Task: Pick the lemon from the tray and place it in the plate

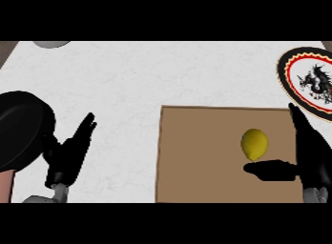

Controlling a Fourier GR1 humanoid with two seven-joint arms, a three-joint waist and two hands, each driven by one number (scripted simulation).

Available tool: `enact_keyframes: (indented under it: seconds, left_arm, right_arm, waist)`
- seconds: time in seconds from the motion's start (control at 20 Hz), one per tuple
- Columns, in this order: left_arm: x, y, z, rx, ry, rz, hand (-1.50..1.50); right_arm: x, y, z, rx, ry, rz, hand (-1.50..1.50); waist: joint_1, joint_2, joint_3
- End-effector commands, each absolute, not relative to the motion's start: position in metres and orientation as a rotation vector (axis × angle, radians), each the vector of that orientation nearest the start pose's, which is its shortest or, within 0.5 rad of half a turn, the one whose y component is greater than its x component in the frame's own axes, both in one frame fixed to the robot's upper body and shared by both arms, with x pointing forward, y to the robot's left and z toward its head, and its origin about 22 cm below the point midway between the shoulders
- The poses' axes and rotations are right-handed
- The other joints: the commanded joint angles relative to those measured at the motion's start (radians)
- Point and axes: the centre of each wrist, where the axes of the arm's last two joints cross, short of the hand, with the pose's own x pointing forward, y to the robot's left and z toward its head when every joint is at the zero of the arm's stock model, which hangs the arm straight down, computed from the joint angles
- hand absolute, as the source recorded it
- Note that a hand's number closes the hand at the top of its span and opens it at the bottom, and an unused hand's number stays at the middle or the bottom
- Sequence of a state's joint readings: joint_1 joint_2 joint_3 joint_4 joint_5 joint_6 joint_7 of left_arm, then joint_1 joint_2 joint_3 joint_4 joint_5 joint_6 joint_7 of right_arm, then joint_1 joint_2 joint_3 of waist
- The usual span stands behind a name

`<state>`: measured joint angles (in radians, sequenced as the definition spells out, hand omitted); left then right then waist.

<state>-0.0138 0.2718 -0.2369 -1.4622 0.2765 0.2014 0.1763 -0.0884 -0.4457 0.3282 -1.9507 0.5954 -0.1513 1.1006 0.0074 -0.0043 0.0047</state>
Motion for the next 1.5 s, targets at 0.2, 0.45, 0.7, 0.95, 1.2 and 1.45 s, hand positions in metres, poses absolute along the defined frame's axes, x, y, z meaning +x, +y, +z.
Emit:
enact_keyframes:
  seconds: [0.2, 0.45, 0.7, 0.95, 1.2, 1.45]
  left_arm:
    - [0.238, 0.237, -0.034, 0.012, -1.195, 0.003, 0.0]
    - [0.224, 0.234, -0.04, -0.014, -1.18, -0.017, 0.0]
    - [0.24, 0.244, -0.03, 0.011, -1.198, -0.013, 0.0]
    - [0.238, 0.238, -0.037, -0.003, -1.201, -0.009, 0.0]
    - [0.241, 0.245, -0.018, 0.003, -1.194, -0.031, 0.0]
    - [0.237, 0.246, -0.046, -0.017, -1.179, 0.015, 0.0]
  right_arm:
    - [0.242, -0.209, 0.092, -0.963, -0.848, 0.399, -1.5]
    - [0.255, -0.196, 0.09, -0.989, -0.801, 0.4, -1.5]
    - [0.264, -0.201, 0.073, -0.942, -0.793, 0.402, -1.5]
    - [0.255, -0.2, 0.058, -0.924, -0.759, 0.433, -1.5]
    - [0.266, -0.202, 0.041, -0.914, -0.737, 0.617, 1.5]
    - [0.267, -0.208, 0.048, -0.979, -0.747, 0.606, 1.5]
  waist:
    - [-0.009, 0.005, -0.005]
    - [-0.005, 0.004, -0.005]
    - [-0.006, 0.005, -0.005]
    - [-0.008, 0.004, -0.005]
    - [-0.005, 0.004, -0.005]
    - [-0.011, 0.004, -0.005]
